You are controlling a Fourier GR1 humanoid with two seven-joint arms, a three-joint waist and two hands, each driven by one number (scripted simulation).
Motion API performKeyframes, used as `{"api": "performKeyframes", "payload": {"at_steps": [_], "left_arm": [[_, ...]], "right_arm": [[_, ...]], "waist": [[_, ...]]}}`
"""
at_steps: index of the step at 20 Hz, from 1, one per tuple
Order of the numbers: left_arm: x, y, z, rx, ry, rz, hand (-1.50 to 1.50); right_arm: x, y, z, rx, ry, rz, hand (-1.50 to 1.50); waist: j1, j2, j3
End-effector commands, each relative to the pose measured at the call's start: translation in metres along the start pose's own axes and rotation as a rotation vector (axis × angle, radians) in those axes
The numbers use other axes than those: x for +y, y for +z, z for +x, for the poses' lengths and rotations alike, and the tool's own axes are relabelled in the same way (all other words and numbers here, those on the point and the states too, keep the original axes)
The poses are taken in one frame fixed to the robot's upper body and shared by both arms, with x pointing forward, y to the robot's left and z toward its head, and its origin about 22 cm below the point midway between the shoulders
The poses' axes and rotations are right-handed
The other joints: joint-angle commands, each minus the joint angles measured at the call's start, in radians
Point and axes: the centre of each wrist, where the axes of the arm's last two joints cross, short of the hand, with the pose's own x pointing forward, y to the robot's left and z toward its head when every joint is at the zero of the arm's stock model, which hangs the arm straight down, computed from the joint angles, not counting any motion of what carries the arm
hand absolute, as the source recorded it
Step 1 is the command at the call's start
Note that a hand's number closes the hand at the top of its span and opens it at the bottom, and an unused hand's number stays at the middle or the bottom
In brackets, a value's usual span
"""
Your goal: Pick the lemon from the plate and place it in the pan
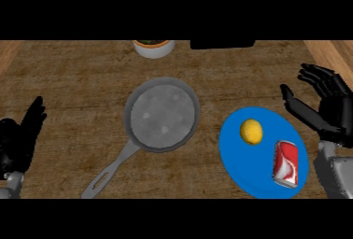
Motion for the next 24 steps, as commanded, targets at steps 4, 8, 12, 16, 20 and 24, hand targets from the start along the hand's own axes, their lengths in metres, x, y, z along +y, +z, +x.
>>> {"api": "performKeyframes", "payload": {"at_steps": [4,8,12,16,20,24], "left_arm": [[0.008,-0.013,-0.016,0.106,-0.029,-0.001,0.0],[0.021,-0.016,-0.014,0.104,-0.041,-0.008,0.0],[0.012,-0.015,-0.018,0.094,-0.049,-0.026,0.0],[0.005,-0.015,-0.011,0.081,-0.051,-0.025,0.0],[0.004,-0.022,-0.007,0.081,-0.042,-0.026,0.0],[-0.013,-0.028,0.006,0.08,-0.044,-0.047,0.0]], "right_arm": [[-0.007,0.092,-0.035,-0.075,0.095,-0.279,-1.5],[-0.021,0.103,-0.019,-0.055,0.23,-0.153,-1.5],[-0.033,0.08,0.013,0.052,0.419,-0.122,-1.5],[-0.045,0.07,0.026,0.183,0.643,0.01,-1.5],[-0.053,0.044,0.043,0.36,0.853,0.123,-1.5],[-0.024,0.026,0.072,0.466,0.994,0.218,-1.5]], "waist": [[0.031,-0.01,0.003],[0.049,-0.01,0.002],[0.058,-0.009,-0.002],[0.071,-0.009,-0.005],[0.083,-0.003,-0.005],[0.089,-0.003,-0.003]]}}
